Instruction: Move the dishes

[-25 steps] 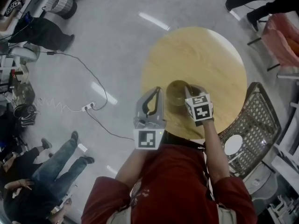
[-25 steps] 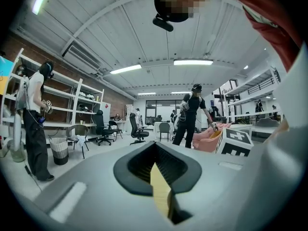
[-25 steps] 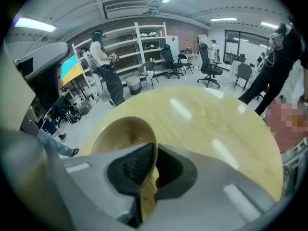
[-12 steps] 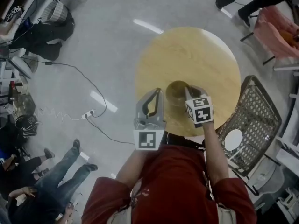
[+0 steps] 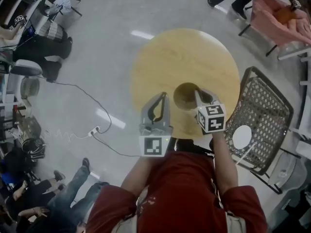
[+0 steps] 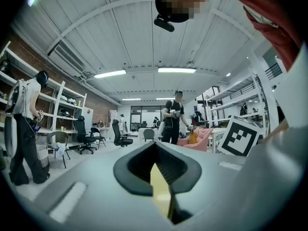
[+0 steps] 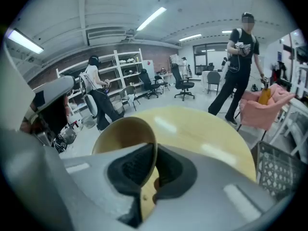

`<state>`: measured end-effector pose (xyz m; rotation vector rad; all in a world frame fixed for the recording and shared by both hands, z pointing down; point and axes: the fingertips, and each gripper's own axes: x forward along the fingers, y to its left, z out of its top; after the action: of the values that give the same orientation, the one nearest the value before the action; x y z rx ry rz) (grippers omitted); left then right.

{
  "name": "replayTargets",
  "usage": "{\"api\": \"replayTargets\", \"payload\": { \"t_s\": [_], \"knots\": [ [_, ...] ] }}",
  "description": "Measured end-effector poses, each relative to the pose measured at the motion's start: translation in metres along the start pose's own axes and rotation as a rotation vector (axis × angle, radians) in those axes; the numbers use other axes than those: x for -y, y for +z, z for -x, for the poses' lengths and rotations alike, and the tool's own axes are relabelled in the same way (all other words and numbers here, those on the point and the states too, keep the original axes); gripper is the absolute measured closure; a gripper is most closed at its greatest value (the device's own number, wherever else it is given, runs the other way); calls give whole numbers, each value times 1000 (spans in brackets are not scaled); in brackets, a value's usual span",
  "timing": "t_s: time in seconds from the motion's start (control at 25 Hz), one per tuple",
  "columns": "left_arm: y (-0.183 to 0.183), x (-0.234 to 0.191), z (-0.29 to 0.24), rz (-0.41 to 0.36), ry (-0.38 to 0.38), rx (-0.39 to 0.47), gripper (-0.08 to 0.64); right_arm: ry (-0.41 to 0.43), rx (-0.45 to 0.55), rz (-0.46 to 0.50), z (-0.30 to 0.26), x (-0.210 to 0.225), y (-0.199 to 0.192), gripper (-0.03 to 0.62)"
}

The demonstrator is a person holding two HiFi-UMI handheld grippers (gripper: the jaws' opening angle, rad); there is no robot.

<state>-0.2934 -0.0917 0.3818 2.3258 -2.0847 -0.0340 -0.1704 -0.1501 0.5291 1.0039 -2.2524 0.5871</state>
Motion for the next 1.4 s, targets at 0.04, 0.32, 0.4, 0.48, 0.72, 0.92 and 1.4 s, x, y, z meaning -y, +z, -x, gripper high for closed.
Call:
{"api": "replayTargets", "payload": {
  "t_s": [0.04,0.32,0.4,0.48,0.72,0.92,1.4],
  "knots": [
    [2,7,-1,1,-12,-2,553,-12,18,-11,8,5,2,580],
    [12,65,-5,-10,-121,10,552,-118,115,-104,66,53,-6,580],
    [14,83,-7,-14,-169,14,552,-159,144,-138,85,68,-11,580],
    [17,101,-9,-25,-197,13,552,-188,170,-162,103,83,-15,580],
    [22,150,-14,-43,-289,47,552,-292,232,-244,149,125,-42,580],
    [29,193,-16,-41,-389,43,552,-387,274,-308,198,152,-59,580],
    [26,300,-8,-47,-583,42,552,-575,319,-469,291,217,-135,580]
  ]
}}
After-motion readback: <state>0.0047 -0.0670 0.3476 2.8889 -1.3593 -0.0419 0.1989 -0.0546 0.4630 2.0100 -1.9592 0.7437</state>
